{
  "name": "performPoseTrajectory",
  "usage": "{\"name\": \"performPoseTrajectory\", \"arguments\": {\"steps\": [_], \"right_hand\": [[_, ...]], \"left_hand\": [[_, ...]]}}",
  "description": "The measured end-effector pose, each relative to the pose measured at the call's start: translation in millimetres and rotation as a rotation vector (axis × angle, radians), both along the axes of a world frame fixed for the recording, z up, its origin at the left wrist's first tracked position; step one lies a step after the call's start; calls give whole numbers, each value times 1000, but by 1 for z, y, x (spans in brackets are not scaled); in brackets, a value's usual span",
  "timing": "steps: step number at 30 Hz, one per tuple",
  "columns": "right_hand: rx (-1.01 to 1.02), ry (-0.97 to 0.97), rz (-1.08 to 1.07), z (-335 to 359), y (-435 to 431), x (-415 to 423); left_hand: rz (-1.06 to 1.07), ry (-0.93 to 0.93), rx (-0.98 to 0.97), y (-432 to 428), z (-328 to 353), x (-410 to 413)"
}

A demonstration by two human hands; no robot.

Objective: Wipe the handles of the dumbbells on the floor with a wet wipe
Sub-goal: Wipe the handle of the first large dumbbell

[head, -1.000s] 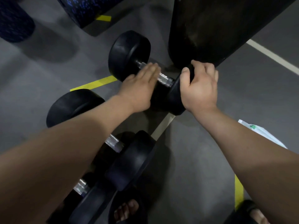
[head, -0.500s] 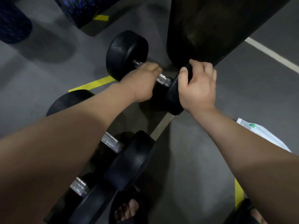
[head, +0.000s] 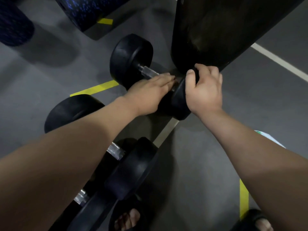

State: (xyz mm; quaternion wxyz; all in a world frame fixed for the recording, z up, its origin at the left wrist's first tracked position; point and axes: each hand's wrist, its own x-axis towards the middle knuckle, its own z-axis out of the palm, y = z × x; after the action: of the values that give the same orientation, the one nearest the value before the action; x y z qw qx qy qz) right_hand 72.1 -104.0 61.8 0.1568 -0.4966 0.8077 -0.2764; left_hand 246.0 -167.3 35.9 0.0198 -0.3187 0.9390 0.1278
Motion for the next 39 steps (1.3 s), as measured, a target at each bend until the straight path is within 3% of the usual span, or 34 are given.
{"name": "performPoseTrajectory", "arguments": {"steps": [14,24,27,31,34,39], "right_hand": [[74,-321,-203,6,-33,-22],[78,-310,-237,8,-32,-20],[132,-221,-227,14,-34,-26],[-21,79,-2,16,-17,-21],[-51,217,122,5,-6,-17],[-122,214,83,-3,-3,-13]], "left_hand": [[300,-68,-22,-4,-21,13],[275,-31,52,-16,-12,0],[157,-16,60,-12,-14,-7],[30,8,27,-4,-18,-13],[85,-15,-45,-7,-19,-12],[233,-41,-34,-13,-15,-18]]}}
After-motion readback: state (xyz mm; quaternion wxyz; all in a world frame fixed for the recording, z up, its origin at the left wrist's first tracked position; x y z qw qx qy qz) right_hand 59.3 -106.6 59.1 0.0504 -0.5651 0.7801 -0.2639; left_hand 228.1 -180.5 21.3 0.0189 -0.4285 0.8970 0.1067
